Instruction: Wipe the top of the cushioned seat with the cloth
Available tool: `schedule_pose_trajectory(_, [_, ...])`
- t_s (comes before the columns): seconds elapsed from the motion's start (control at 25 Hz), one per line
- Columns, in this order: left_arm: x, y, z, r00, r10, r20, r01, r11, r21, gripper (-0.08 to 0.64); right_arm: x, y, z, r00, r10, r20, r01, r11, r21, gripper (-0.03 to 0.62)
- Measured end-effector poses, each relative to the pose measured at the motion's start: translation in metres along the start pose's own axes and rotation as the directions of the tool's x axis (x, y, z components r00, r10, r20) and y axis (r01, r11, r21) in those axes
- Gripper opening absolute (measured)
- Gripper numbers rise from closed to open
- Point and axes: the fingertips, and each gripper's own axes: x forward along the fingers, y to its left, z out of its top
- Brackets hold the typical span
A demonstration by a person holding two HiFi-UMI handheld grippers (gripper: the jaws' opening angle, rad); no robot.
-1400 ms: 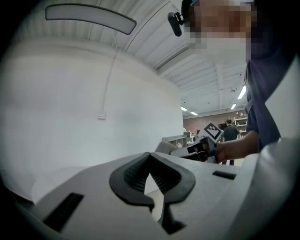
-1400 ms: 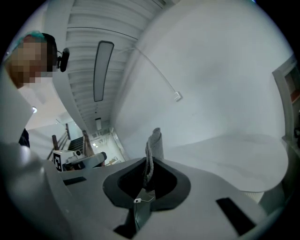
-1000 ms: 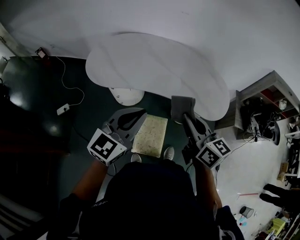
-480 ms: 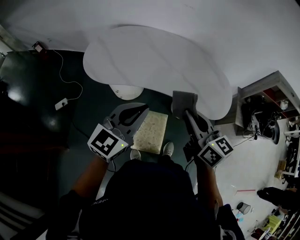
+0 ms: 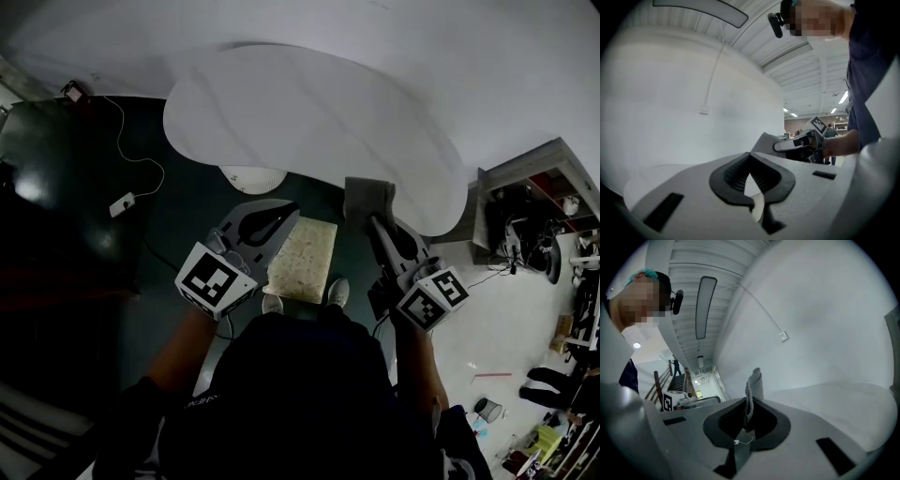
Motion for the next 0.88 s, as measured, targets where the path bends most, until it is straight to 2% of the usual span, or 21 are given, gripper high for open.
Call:
schedule_pose_trajectory(0.24, [0.0, 0.001, 0.0, 1.0, 0.002, 0.012, -0.002, 1.0, -0.012, 0.006, 0.003, 0.002, -0.001, 1.0, 0.005, -0.009, -0.005, 1.0, -0.013, 0.032])
schedule_pose_trajectory(0.4, [-0.005, 0.0, -0.007, 1.0, 0.006, -0.016, -0.006, 1.0, -0.009, 0.006, 0.001, 0.006, -0.003, 1.0, 0.009, -0.014, -0.009, 1.0, -0.018, 0.032])
schedule_pose_trajectory(0.72, [-0.008, -0.007, -0.004, 1.0, 0.013, 0.018, -0.012, 1.0, -0.017, 0.006, -0.004, 0.015, -0.005, 1.0, 0.016, -0.02, -0.016, 0.999, -0.028, 0.032])
schedule_pose_trajectory(0.88, [-0.012, -0.011, -0.007, 1.0, 0.012, 0.001, -0.012, 1.0, -0.019, 0.006, -0.006, 0.018, -0.007, 1.0, 0.019, -0.023, -0.019, 0.999, -0.027, 0.032])
